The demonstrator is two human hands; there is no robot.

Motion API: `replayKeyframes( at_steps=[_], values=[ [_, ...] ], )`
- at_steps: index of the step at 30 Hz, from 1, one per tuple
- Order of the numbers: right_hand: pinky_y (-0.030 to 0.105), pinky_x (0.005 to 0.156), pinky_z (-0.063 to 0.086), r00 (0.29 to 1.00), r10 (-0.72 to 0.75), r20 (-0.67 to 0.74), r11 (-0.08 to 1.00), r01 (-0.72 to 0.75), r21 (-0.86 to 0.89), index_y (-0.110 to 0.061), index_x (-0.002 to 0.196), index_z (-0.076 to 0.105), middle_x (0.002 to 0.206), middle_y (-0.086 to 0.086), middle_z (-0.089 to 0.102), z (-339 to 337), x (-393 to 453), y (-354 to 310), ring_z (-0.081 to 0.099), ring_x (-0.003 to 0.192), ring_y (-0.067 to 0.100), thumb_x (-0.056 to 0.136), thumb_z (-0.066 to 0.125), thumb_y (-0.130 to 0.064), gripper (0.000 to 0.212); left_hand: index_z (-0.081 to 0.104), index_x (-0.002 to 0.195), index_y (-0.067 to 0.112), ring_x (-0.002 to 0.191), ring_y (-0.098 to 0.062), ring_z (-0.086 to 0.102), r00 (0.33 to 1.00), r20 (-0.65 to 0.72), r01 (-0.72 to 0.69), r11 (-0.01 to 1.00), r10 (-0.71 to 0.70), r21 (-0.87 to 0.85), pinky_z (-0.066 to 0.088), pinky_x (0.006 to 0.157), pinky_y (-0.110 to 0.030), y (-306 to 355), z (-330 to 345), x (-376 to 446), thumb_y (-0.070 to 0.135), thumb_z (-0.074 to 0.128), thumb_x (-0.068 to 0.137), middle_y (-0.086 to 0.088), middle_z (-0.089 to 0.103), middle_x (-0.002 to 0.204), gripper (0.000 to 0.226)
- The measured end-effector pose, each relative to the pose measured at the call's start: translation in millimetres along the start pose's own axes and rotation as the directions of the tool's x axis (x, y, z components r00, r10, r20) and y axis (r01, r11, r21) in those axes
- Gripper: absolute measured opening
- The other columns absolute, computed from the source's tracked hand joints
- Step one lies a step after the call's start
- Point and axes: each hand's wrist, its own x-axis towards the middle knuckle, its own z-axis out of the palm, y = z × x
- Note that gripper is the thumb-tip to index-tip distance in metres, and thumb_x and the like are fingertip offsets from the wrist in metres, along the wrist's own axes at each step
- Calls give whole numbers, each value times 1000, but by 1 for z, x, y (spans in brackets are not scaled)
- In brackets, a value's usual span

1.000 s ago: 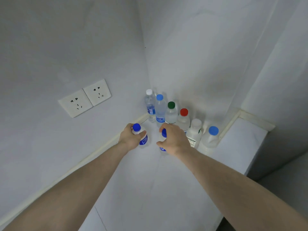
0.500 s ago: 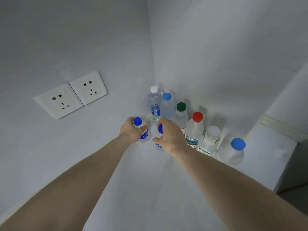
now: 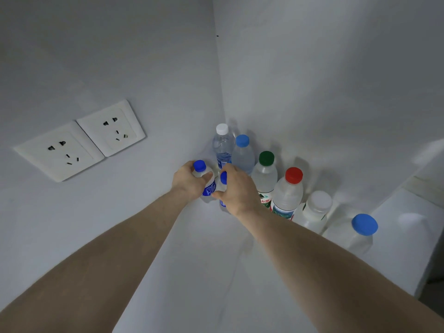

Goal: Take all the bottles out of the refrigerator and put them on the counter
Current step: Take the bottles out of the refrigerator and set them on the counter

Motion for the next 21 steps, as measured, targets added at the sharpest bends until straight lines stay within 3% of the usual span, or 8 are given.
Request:
replayKeyframes(
  at_steps=[5,9,15,18,21],
  values=[
    [27,73,35,1000,6,-16,999,-6,35,-13,110,52,100,-1,52,8,4,1,47,88,17,75,87,-31,53,64,126,24,107,-25,62,999,1,-45,999,45,8,54,92,-37,1,-3,8,24,71,93,1,67,116,34],
    [26,77,41,1000,15,-18,999,-14,32,-15,115,52,110,2,59,7,1,1,56,97,20,75,88,-31,57,63,126,21,106,-22,60,999,-4,-35,999,35,28,49,86,-32,1,-6,4,22,71,93,3,64,118,34],
    [36,90,51,997,3,-75,1000,-3,4,-14,132,50,123,4,58,-5,-25,-12,58,111,25,76,87,-23,68,57,135,20,122,-24,58,997,0,-80,996,80,43,46,92,-29,6,-22,-16,12,68,92,2,62,129,45],
    [39,97,50,992,-1,-126,998,9,64,-16,137,49,132,2,56,-16,-59,-22,55,119,25,77,85,-14,70,50,144,18,131,-22,52,980,-55,-183,977,190,110,43,100,-28,9,-34,-47,13,66,93,1,55,144,54],
    [39,101,48,987,3,-158,996,11,90,-15,145,46,144,0,49,-30,-114,-29,49,130,25,82,77,-10,70,53,141,22,132,-18,50,939,-34,-334,931,342,149,40,102,-28,10,-43,-93,12,64,93,4,56,144,51]
  ],
)
